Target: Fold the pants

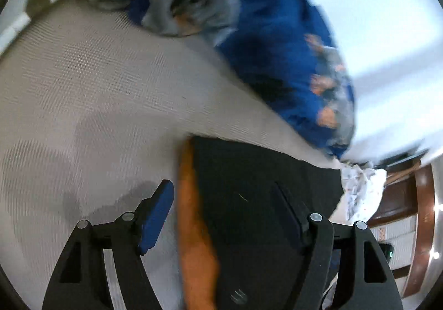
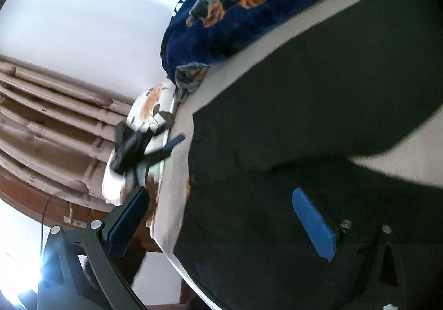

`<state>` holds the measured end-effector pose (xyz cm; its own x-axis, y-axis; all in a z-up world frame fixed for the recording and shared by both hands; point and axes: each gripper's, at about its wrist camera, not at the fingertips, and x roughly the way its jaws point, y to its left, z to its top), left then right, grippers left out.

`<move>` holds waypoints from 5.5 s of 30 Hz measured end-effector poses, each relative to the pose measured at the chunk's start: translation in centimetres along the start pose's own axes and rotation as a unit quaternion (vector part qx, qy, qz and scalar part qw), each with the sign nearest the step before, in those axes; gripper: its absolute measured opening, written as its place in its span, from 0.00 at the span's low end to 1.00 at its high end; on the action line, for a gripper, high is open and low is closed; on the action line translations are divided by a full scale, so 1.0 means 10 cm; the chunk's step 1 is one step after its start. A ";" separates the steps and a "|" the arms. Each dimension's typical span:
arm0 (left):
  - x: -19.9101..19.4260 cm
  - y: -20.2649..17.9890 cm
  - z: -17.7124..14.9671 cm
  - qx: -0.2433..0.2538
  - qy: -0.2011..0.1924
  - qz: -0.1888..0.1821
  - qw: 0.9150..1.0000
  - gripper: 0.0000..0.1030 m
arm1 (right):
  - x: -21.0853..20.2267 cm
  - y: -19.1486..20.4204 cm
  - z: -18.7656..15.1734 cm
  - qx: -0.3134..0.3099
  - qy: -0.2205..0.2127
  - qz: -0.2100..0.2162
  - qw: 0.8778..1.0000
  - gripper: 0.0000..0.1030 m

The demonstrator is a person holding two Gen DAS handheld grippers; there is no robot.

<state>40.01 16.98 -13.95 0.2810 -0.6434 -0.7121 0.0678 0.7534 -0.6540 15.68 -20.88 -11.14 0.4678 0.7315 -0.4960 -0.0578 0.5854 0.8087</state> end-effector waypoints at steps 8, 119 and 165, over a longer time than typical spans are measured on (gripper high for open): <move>0.28 -0.08 0.31 0.077 0.031 -0.007 0.997 0.71 | -0.08 -0.22 -0.04 0.031 -0.015 -0.013 0.999 1.00; -0.38 -0.85 -3.28 0.078 0.014 0.074 0.994 0.31 | -2.99 -2.47 -0.11 0.230 -0.340 -0.090 0.908 0.06; -0.41 -0.81 -3.24 0.101 0.034 0.056 0.993 0.31 | -3.36 -2.49 -1.62 0.239 -0.270 -0.012 0.933 0.49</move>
<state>7.26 9.12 -13.95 0.2332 -0.5567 -0.7973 0.2326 0.8281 -0.5101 -12.89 -54.35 -19.74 0.8475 0.3613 -0.3889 0.2980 0.2825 0.9118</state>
